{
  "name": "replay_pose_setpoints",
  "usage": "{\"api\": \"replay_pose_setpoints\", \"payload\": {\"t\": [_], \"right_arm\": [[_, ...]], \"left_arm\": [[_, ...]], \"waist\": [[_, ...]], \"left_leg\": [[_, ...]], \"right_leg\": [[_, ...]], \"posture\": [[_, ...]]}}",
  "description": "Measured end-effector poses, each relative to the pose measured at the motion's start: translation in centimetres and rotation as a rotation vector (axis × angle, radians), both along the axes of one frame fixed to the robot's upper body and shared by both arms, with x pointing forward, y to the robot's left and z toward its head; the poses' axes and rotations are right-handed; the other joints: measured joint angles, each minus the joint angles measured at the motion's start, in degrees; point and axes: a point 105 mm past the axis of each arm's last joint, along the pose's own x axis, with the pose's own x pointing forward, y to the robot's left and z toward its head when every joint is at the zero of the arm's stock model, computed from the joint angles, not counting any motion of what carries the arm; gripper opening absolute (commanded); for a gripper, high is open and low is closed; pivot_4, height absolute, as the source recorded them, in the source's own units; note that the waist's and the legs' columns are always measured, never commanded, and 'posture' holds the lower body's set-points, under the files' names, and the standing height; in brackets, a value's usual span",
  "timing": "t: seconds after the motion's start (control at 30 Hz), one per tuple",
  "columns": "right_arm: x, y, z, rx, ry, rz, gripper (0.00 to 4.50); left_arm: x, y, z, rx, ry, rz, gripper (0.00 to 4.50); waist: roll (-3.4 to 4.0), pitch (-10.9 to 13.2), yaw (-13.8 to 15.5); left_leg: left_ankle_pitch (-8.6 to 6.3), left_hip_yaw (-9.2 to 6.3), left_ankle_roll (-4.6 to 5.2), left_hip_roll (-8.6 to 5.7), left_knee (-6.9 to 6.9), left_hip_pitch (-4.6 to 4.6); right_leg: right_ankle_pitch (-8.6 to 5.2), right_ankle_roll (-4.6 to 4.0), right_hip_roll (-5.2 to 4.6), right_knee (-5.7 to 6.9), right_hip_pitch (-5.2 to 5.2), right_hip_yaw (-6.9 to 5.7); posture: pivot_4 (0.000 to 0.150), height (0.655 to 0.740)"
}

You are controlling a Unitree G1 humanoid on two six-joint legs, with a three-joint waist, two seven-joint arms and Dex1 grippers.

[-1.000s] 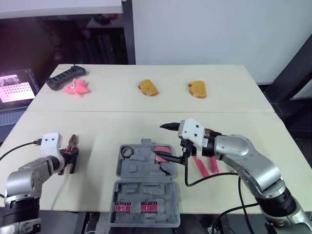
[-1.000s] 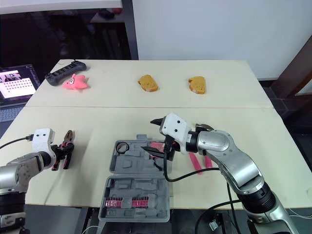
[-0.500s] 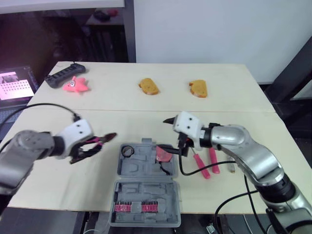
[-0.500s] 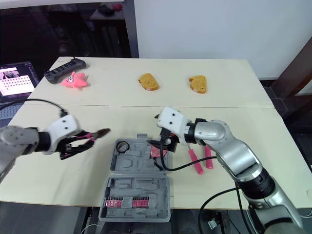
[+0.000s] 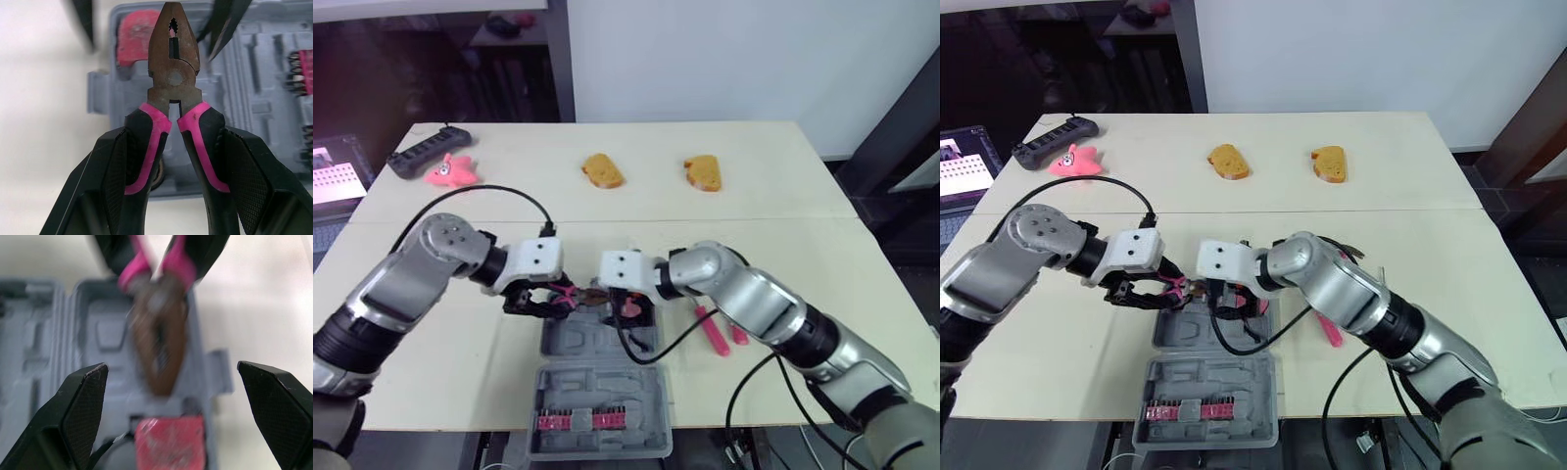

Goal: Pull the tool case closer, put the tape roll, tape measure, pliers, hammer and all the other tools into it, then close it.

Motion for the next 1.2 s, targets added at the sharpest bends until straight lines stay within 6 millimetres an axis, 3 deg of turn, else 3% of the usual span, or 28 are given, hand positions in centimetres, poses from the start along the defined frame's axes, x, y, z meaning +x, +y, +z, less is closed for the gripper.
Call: {"api": "replay_pose_setpoints", "payload": {"t": [0.37, 0.6, 1.0, 1.13, 1.2], "right_arm": [[-0.2, 0.8, -0.4, -0.022, 0.019, -0.002, 4.50], [-0.3, 1.1, -0.3, -0.022, 0.021, -0.002, 1.10], [0.0, 1.3, -0.4, -0.020, 0.026, -0.014, 1.02], [0.1, 1.3, -0.5, -0.021, 0.022, -0.021, 1.02], [0.2, 1.2, -0.6, -0.021, 0.022, -0.024, 1.02]], "left_arm": [[1.2, -1.2, -0.7, 0.016, -0.024, -0.015, 2.34], [1.3, -1.5, -0.9, 0.016, -0.029, -0.013, 2.34], [1.7, -1.6, -1.0, 0.018, -0.033, -0.007, 2.34], [1.7, -1.8, -0.6, -0.010, -0.050, -0.027, 4.33], [1.6, -1.8, 0.0, -0.033, -0.059, -0.036, 4.50]], "waist": [[0.00, 0.00, -0.10], [0.00, 0.00, -0.01], [0.00, 0.00, -0.06], [0.00, 0.00, -0.05], [0.00, 0.00, -0.10]], "left_leg": [[0.02, -0.07, -0.03, 0.00, 0.02, -0.01], [0.04, -0.08, -0.05, -0.01, 0.05, -0.01], [0.04, -0.09, -0.05, -0.01, 0.05, -0.01], [0.04, -0.09, -0.06, -0.01, 0.05, -0.01], [0.04, -0.09, -0.05, 0.00, 0.05, -0.01]], "right_leg": [[0.00, 0.00, 0.00, 0.05, 0.00, -0.05], [0.01, 0.00, -0.01, 0.08, 0.01, -0.06], [0.01, 0.01, -0.01, 0.10, 0.01, -0.07], [0.01, 0.00, -0.02, 0.11, 0.01, -0.08], [0.01, 0.00, -0.01, 0.11, 0.01, -0.08]], "posture": [[0.150, 0.7400], [0.150, 0.7400], [0.150, 0.7400], [0.150, 0.7400], [0.150, 0.7400]]}}
